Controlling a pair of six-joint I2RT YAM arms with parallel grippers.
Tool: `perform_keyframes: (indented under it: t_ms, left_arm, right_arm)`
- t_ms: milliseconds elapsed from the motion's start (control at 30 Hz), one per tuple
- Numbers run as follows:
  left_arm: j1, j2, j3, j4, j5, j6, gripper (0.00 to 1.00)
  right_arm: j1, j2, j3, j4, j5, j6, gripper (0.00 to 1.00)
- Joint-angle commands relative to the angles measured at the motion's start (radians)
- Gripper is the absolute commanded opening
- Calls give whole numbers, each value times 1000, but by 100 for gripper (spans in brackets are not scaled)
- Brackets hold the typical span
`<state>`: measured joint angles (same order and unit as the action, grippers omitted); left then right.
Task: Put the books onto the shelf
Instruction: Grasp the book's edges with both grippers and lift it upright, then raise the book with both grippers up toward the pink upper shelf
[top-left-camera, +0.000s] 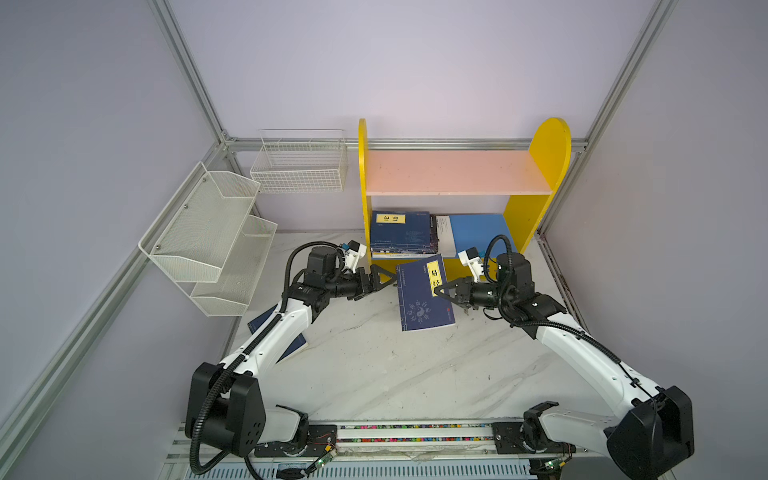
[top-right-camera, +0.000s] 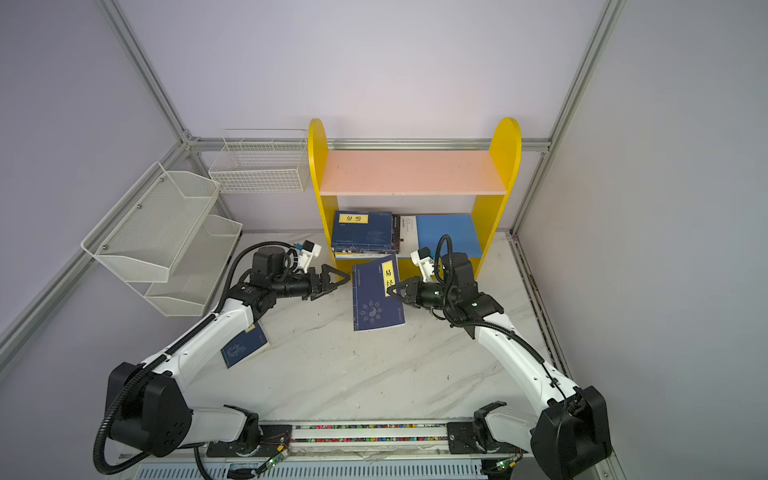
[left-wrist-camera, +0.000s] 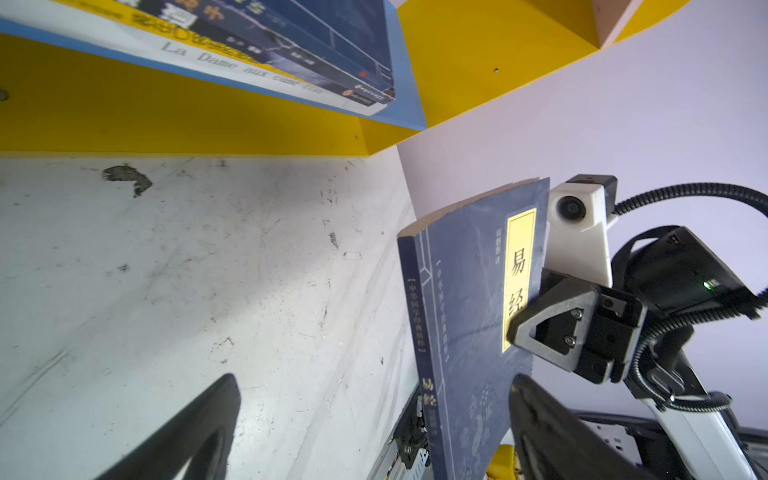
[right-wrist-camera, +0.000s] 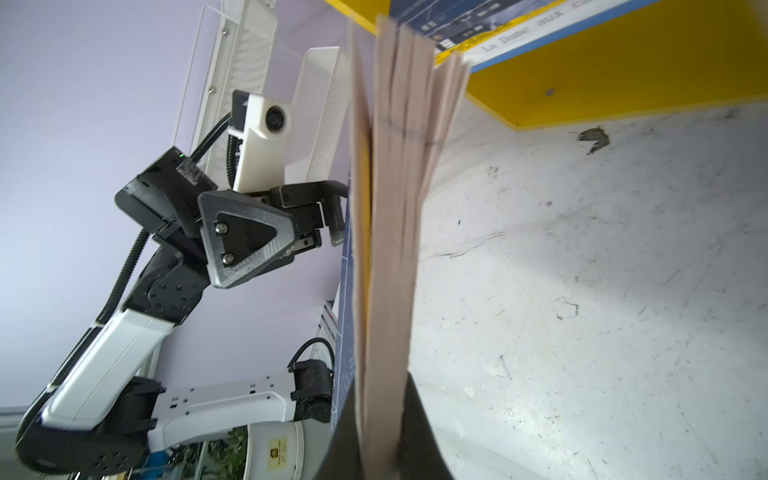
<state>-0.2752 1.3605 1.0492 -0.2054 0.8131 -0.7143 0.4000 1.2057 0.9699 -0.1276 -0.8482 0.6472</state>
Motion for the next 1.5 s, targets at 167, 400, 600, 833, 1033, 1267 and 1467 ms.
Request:
perform_keyframes:
  t_ms: [167, 400, 600, 833, 1033, 1267, 1467]
  left_arm:
    - [-4, -50, 70, 252, 143, -145, 91]
    - [-28, -58, 82, 272, 136, -169, 70]
    - [-44, -67, 89, 294, 117, -190, 36]
    - [-44, -76, 110, 296, 105, -212, 15]
    - [-44, -108, 172, 280, 68, -209, 9]
    - [-44, -129, 373, 202, -120, -156, 0]
    - [-44, -36, 545, 352, -275, -295, 1]
  right_arm:
    - [-1, 20, 36, 87, -158, 22, 0]
    - [-2, 51, 45, 224, -211, 108, 0]
    - [-2, 86, 54, 293, -223, 146, 0]
    - [-1, 100, 61, 316, -180, 158, 4]
    - [-4, 103, 54, 299, 36, 210, 29]
    - [-24, -2, 37, 355, 466, 336, 68]
    - [-25, -4, 43, 555, 524, 425, 74]
